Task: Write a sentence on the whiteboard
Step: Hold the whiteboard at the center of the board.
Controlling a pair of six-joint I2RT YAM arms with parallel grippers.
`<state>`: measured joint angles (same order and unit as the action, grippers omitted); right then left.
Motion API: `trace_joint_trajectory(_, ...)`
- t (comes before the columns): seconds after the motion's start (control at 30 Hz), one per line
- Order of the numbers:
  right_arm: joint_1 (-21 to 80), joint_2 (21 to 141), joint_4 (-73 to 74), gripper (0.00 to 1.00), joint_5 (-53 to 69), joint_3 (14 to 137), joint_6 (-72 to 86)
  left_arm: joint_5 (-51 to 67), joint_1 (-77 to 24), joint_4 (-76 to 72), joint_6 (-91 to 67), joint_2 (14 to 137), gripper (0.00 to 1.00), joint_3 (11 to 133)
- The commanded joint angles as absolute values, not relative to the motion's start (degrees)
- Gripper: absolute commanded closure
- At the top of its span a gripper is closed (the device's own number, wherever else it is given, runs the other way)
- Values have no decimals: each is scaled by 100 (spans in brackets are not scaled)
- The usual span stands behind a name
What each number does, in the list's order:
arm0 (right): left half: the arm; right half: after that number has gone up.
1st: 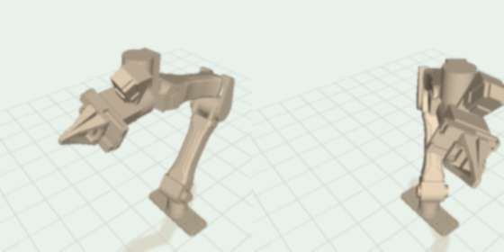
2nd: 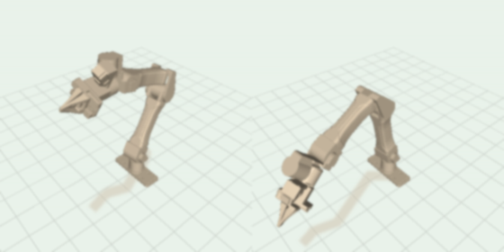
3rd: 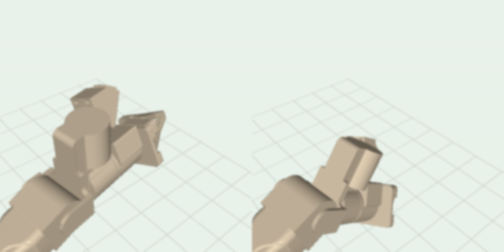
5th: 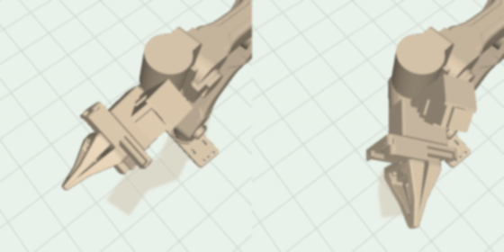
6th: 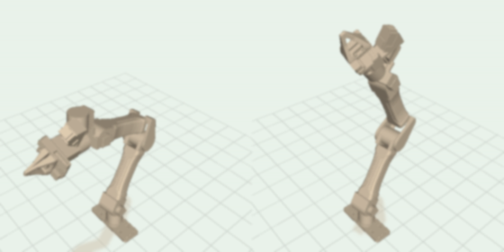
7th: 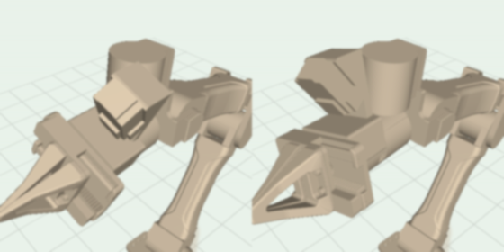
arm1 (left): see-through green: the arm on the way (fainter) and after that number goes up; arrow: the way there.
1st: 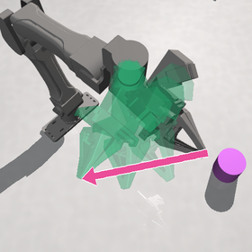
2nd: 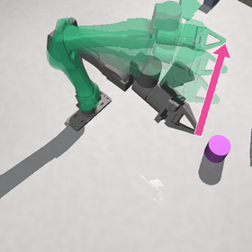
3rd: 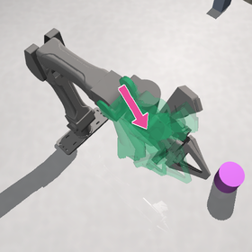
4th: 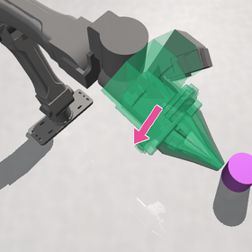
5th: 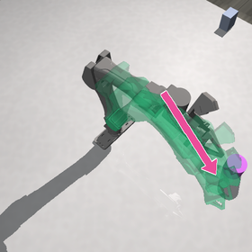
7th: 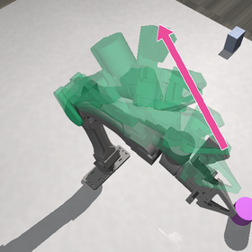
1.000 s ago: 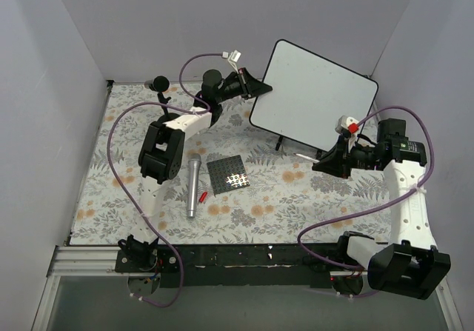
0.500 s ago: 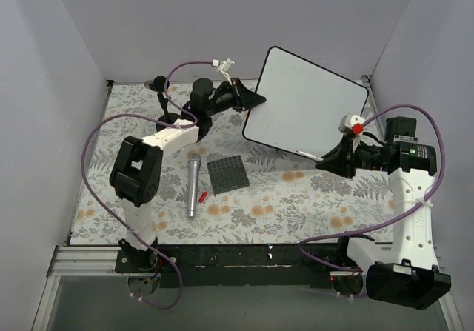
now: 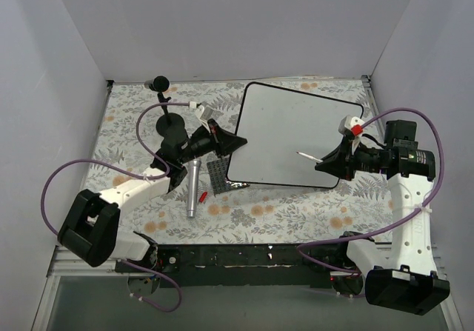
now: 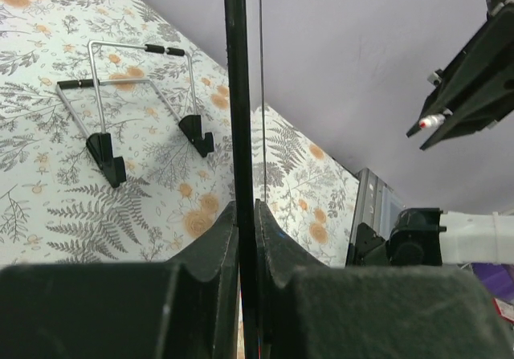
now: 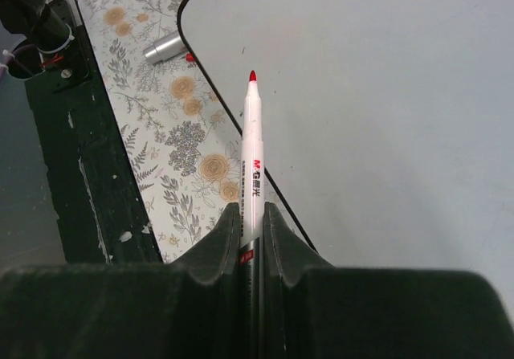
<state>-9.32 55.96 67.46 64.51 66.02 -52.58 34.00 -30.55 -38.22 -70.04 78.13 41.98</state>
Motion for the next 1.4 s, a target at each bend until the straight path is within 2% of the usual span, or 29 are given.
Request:
trace_joint_trajectory(0.0,-940,5502,6539,99,6513,6469,-5133,3358,-3181,-3911,-5995,7287,100,3632)
trace_joint_trajectory(0.57,-932,5484,7075,99,6882,6635,-5801,3410,-3270,-4658,-5828,6618,100,2311)
trace_joint_trajectory(0.7,-932,5511,7198,99,6934,6793,-5827,3498,-3270,-4623,-5739,6758,95,2522)
trace_joint_trajectory(0.9,-940,5484,7329,99,6943,6838,-5888,3604,-3287,-4886,-5687,7207,96,2611)
trace_joint_trajectory(1.17,-897,5397,7497,99,7136,6855,-6284,3296,-3454,-5546,-5362,7120,98,1749)
trace_joint_trajectory(1.37,-879,5528,7506,99,7260,7452,-6135,3015,-3691,-5773,-5081,7014,96,1336)
